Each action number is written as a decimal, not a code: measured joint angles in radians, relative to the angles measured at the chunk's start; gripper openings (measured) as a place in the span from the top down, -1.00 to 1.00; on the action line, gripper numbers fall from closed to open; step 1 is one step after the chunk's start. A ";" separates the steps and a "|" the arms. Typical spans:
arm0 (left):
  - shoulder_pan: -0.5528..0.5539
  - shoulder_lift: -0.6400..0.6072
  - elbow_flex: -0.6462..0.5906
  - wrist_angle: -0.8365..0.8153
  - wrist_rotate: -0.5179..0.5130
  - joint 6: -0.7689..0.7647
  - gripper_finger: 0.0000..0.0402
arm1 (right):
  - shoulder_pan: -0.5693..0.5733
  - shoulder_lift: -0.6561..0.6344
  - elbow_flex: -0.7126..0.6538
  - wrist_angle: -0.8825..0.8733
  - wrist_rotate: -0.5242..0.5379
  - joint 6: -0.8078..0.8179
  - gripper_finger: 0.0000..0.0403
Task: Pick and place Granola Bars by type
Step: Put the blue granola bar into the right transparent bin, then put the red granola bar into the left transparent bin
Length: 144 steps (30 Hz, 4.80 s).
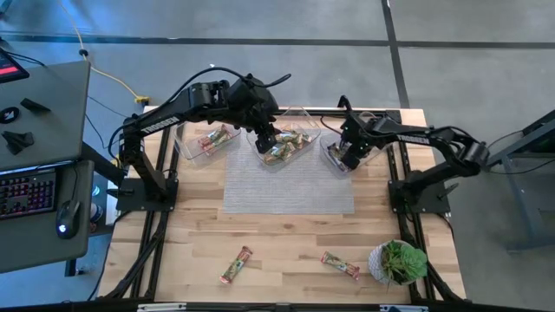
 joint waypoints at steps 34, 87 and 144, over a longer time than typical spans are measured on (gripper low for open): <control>0.000 0.000 0.000 -0.005 0.011 -0.019 0.02 | 0.106 0.000 0.411 -0.363 -0.105 0.053 0.22; -0.775 -0.049 -0.935 0.290 -0.036 -1.346 0.02 | 0.597 -0.127 0.438 -0.098 -0.068 0.051 0.23; -0.842 0.156 -1.030 0.737 0.113 -1.281 0.72 | 0.596 -0.126 0.438 -0.038 -0.038 -0.019 0.23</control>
